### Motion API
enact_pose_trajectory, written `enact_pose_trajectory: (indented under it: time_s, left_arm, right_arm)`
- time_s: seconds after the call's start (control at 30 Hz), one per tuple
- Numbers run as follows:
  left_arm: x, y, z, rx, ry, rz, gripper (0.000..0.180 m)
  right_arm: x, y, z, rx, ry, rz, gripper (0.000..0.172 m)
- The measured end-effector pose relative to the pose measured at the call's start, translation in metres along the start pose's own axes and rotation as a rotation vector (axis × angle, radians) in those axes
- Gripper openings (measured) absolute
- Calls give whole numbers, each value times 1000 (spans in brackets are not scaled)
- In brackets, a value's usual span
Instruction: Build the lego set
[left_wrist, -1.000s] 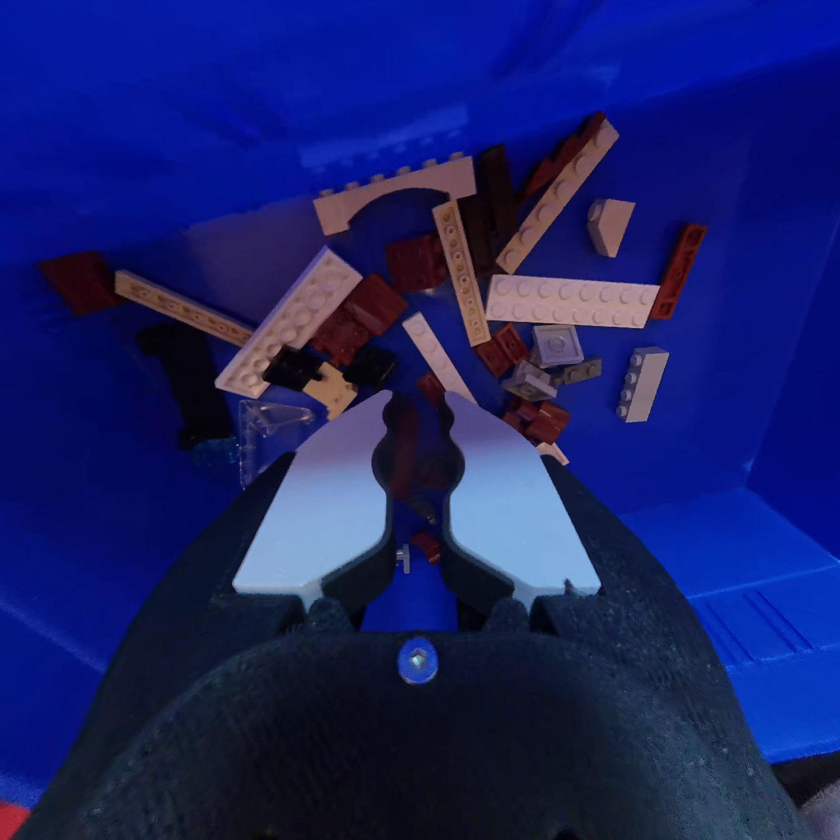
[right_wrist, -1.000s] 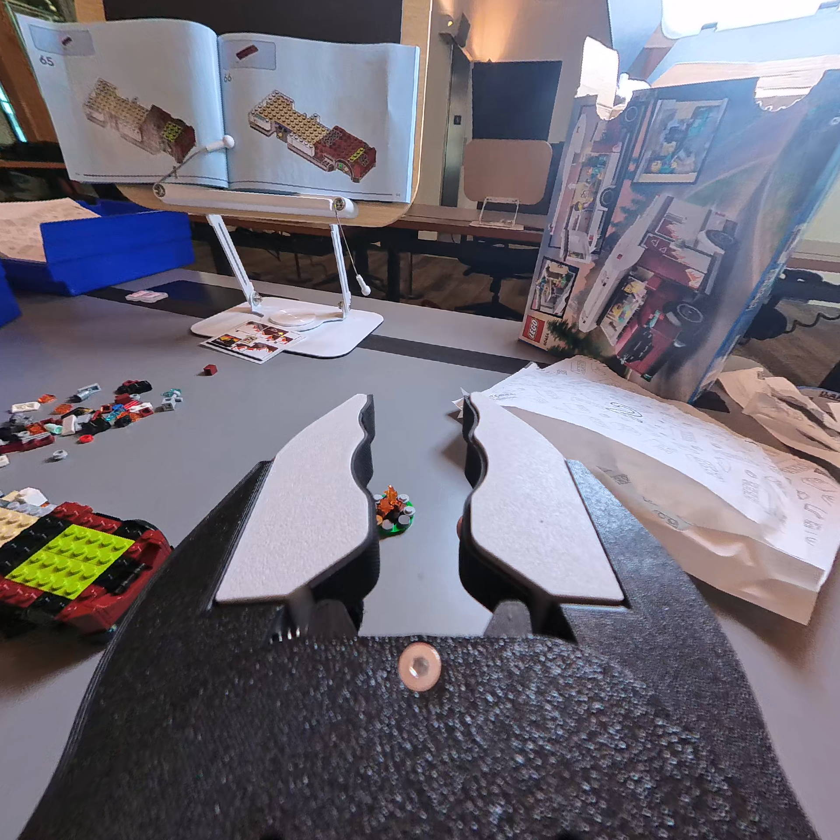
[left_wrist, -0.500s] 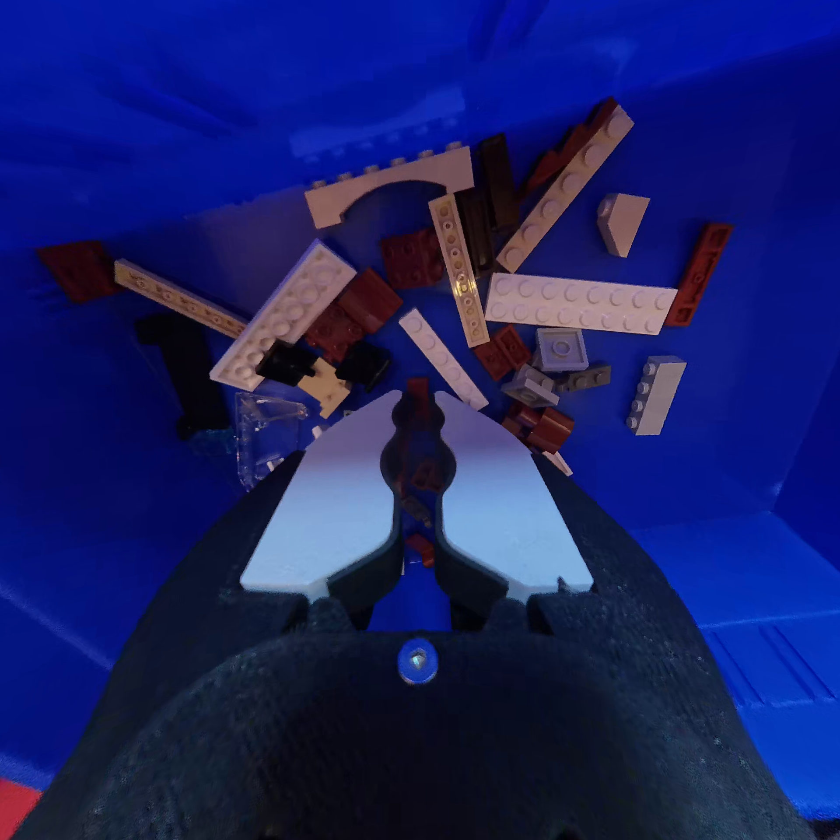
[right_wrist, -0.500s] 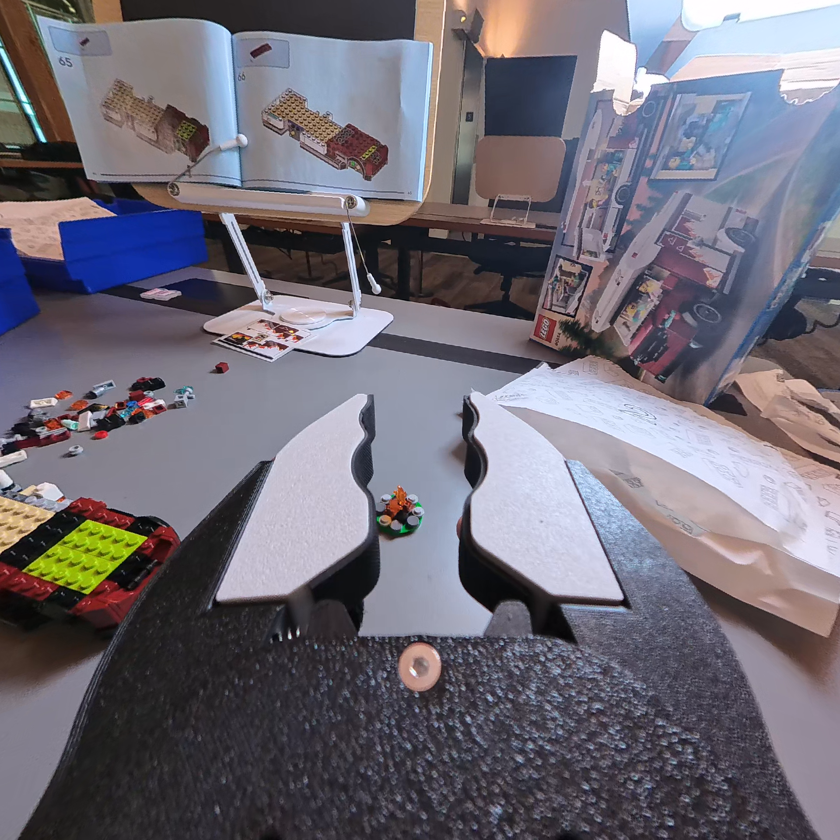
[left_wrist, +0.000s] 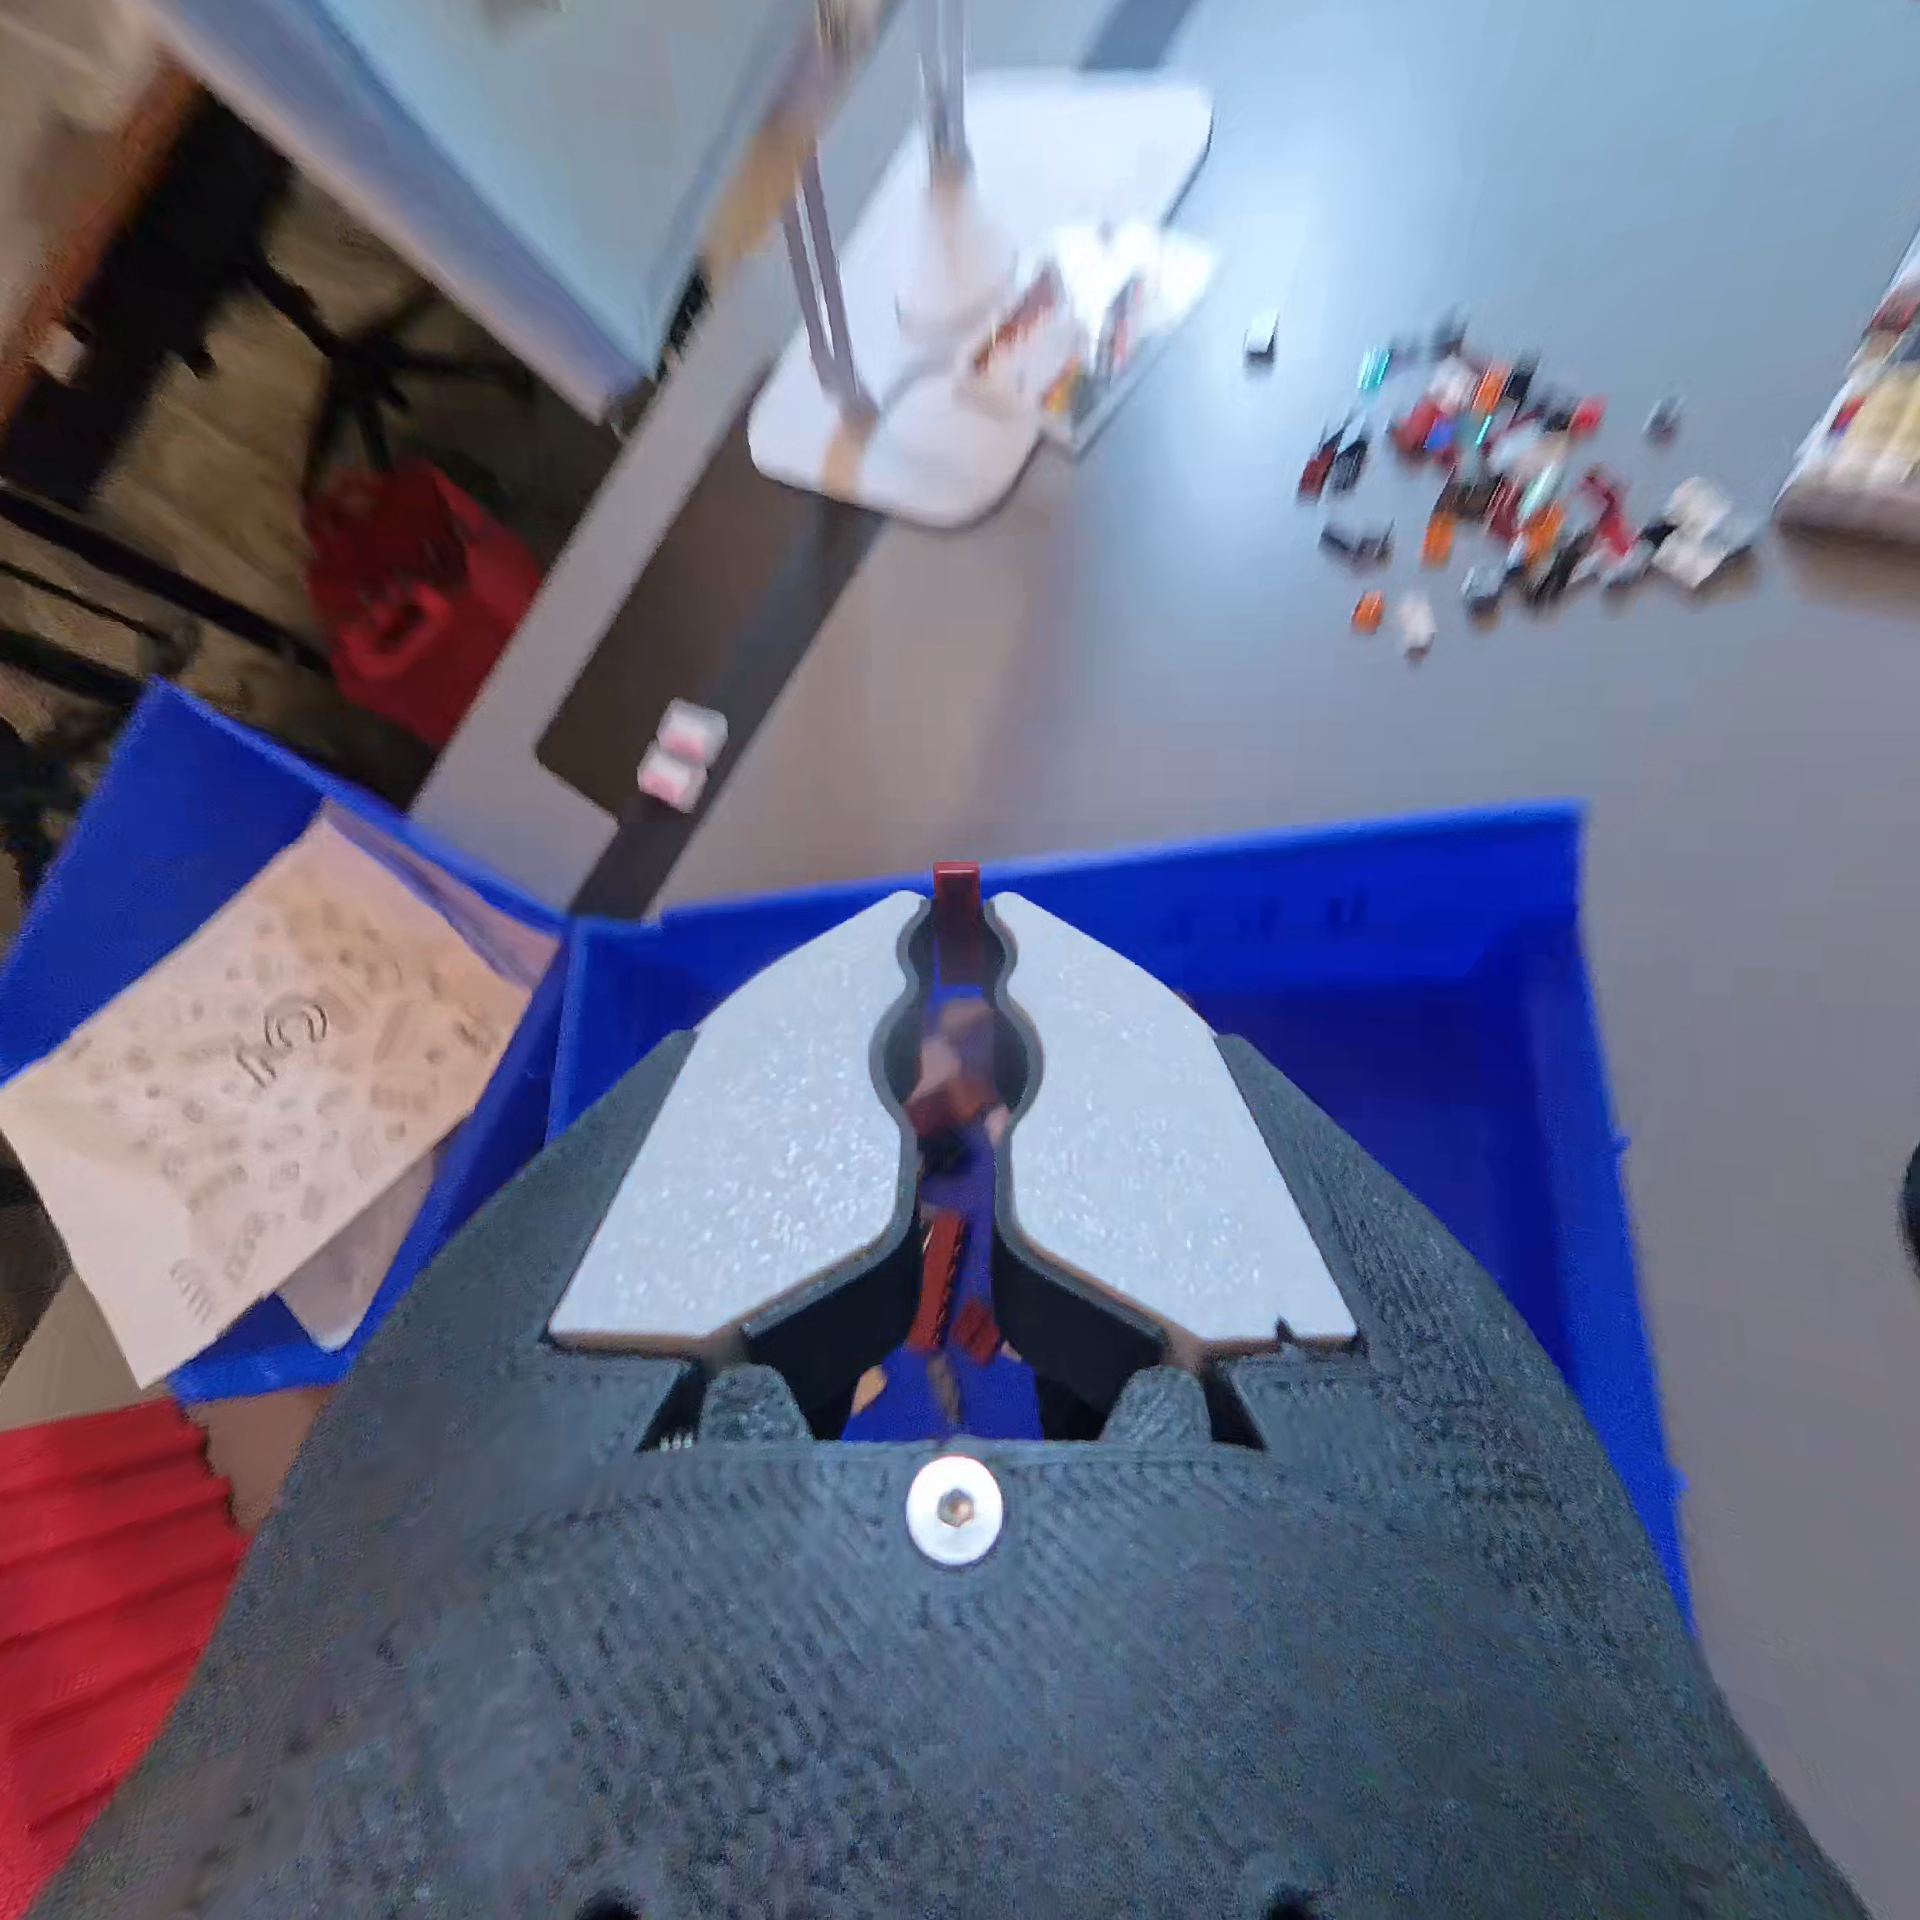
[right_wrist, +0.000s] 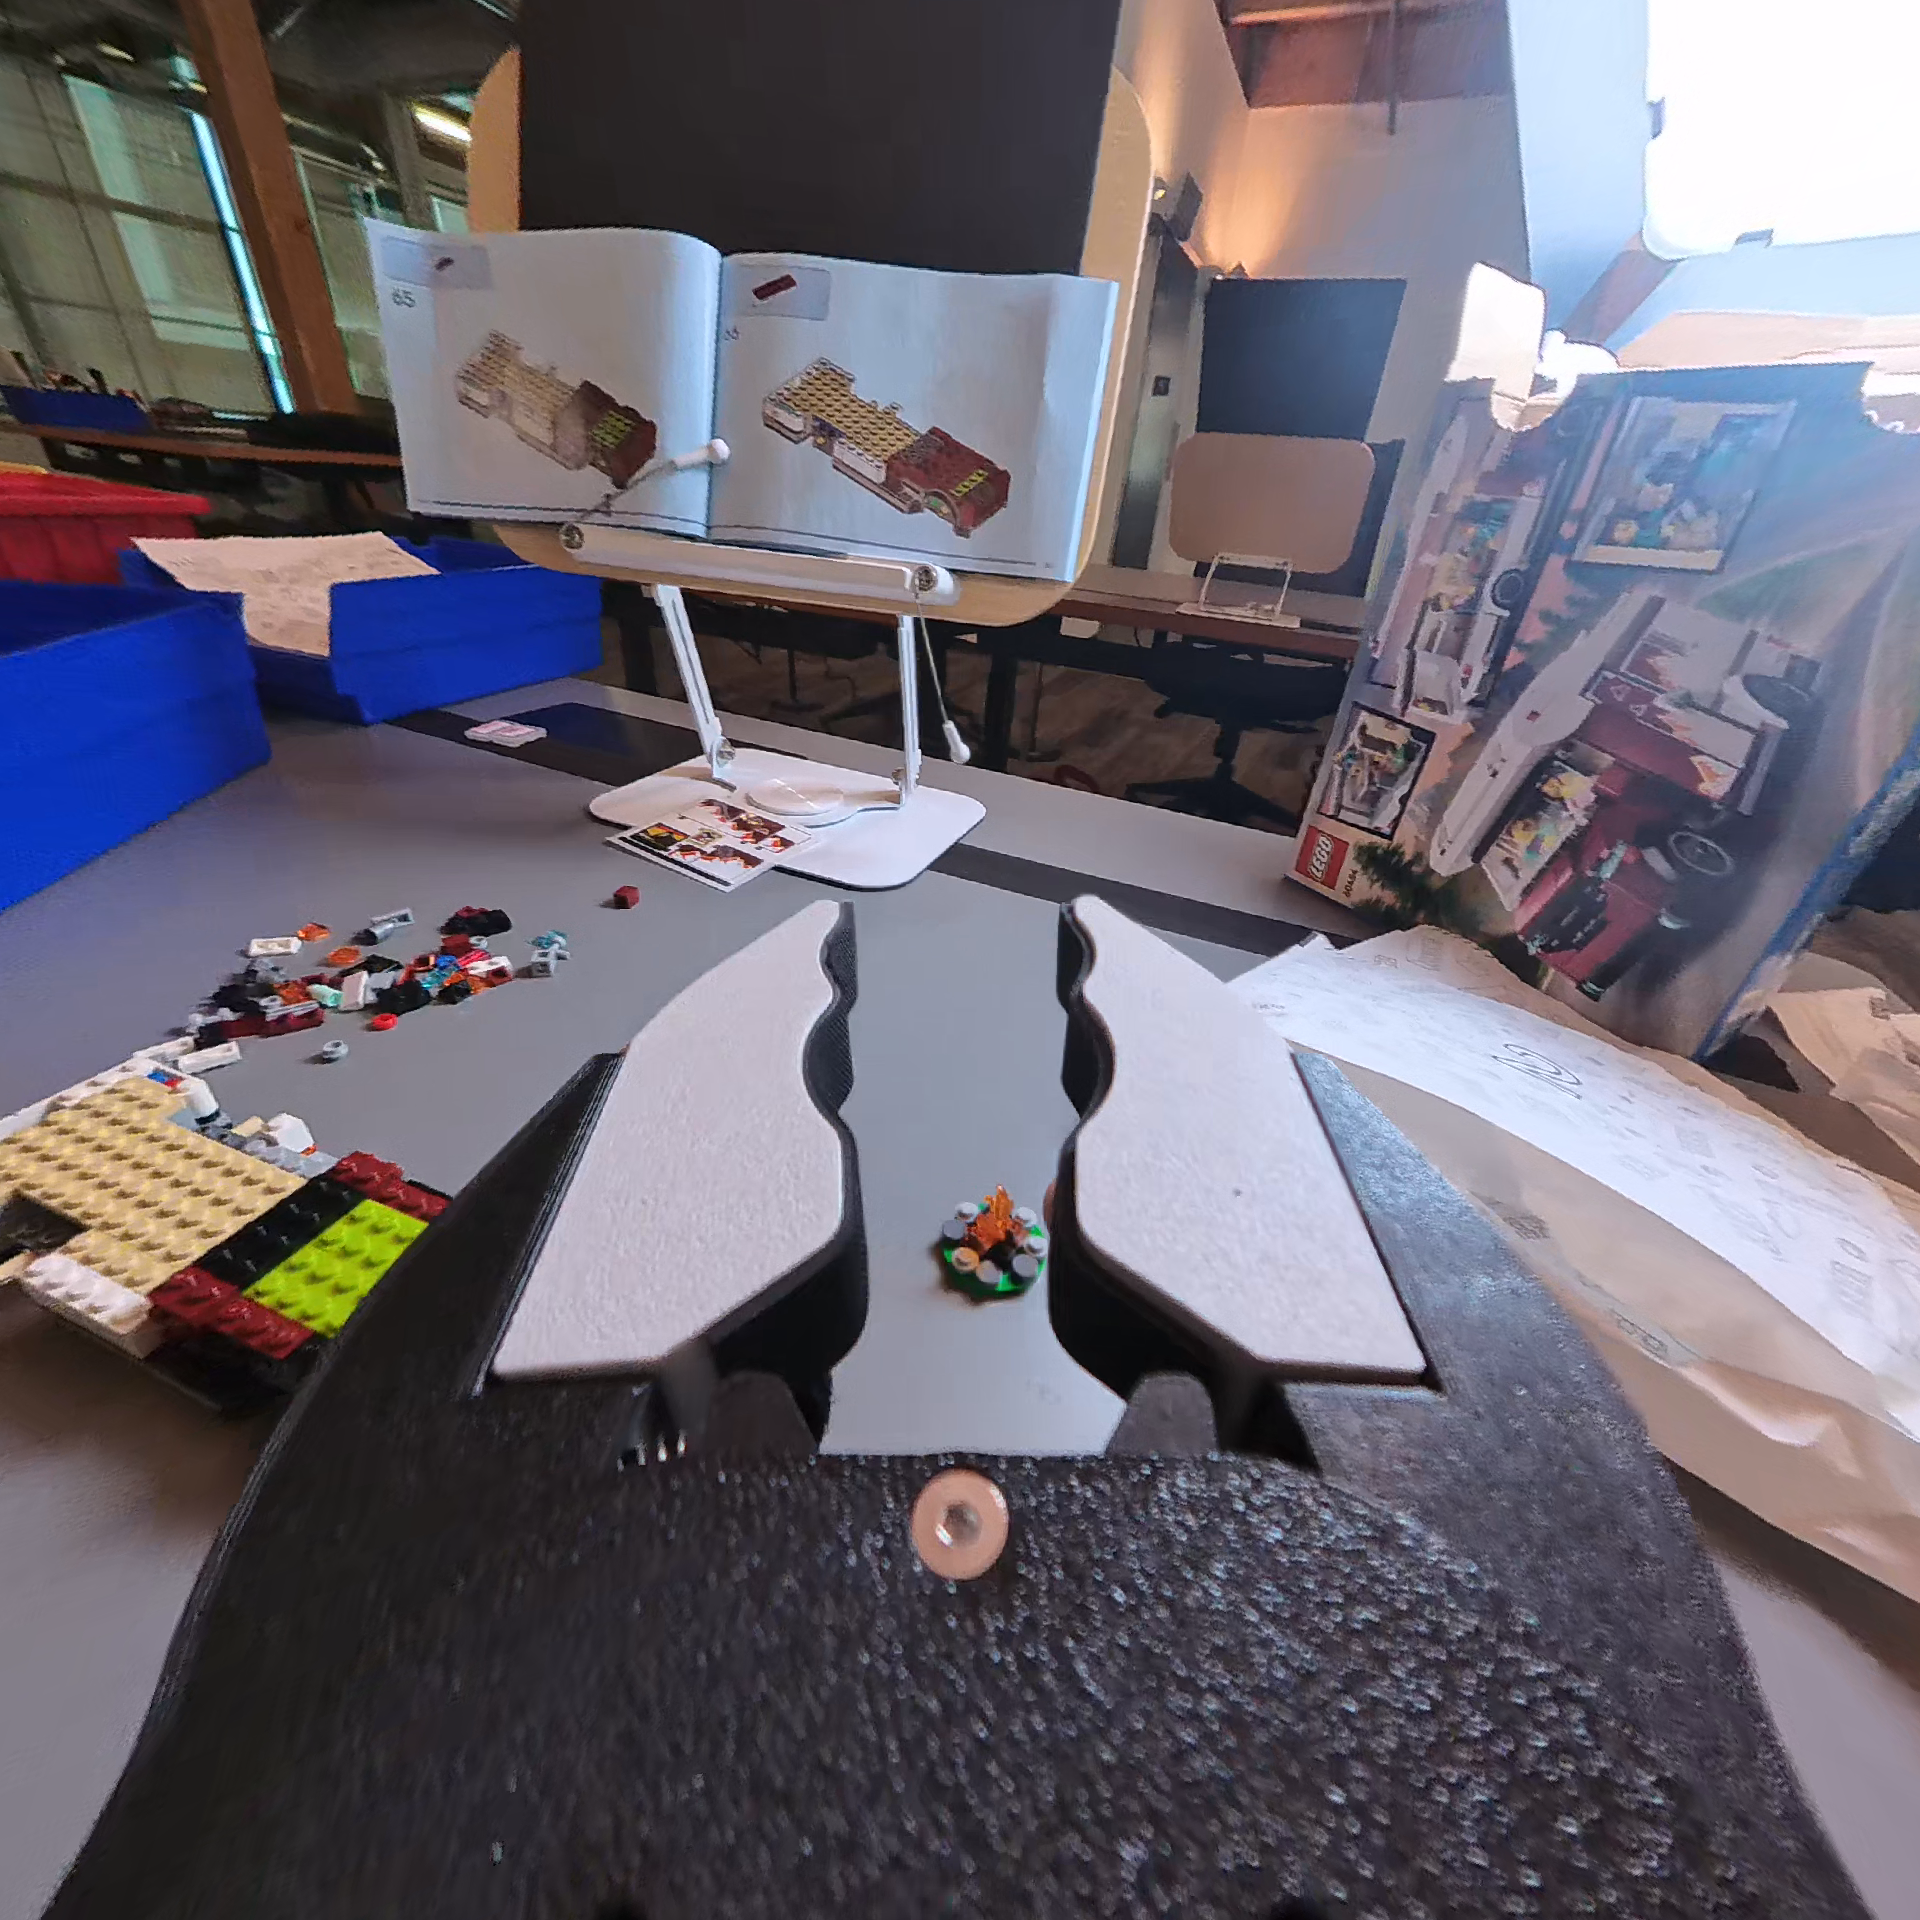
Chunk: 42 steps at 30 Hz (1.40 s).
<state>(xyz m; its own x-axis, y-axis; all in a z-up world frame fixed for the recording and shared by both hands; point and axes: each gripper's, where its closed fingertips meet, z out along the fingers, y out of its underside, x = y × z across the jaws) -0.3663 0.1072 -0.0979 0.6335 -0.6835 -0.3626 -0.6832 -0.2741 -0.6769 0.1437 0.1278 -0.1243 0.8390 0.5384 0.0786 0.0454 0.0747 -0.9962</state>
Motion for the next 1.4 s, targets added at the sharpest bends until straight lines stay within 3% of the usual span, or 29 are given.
enact_pose_trajectory:
  time_s: [0.1, 0.2, 0.43, 0.53, 0.63, 0.7, 0.87, 1.13, 1.27, 1.4]
  left_arm:
    - [38, -55, -13, 224, -18, -30, 8]
    - [97, -110, -18, 473, 71, -78, 8]
    - [225, -196, 26, 778, 351, -166, 8]
    - [256, -203, 47, 837, 420, -197, 8]
    - [271, -191, 63, 867, 490, -268, 8]
    - [278, -186, 62, 888, 596, -328, 8]
    - [283, -183, 59, 951, 670, -307, 8]
    - [279, -179, 60, 969, 675, -325, 7]
    - [282, -177, 61, 957, 718, -331, 8]
    - [289, -171, 72, 881, 688, -257, 8]
  right_arm:
    - [-13, -5, 1, 15, -42, -9, 37]
    - [-24, -7, 1, 26, -83, -4, 37]
    - [-60, 2, 0, 4, -247, -2, 36]
    - [-90, 7, -5, -26, -406, 25, 34]
    - [-129, 4, -12, -31, -602, 97, 35]
    - [-159, 6, -16, -74, -752, 142, 35]
    - [-212, -1, -10, -158, -1019, 259, 36]
    - [-243, -14, 2, -142, -1149, 309, 27]
    - [-240, -11, 4, -117, -1102, 230, 8]
    - [-234, 5, 1, -227, -1092, 79, 8]
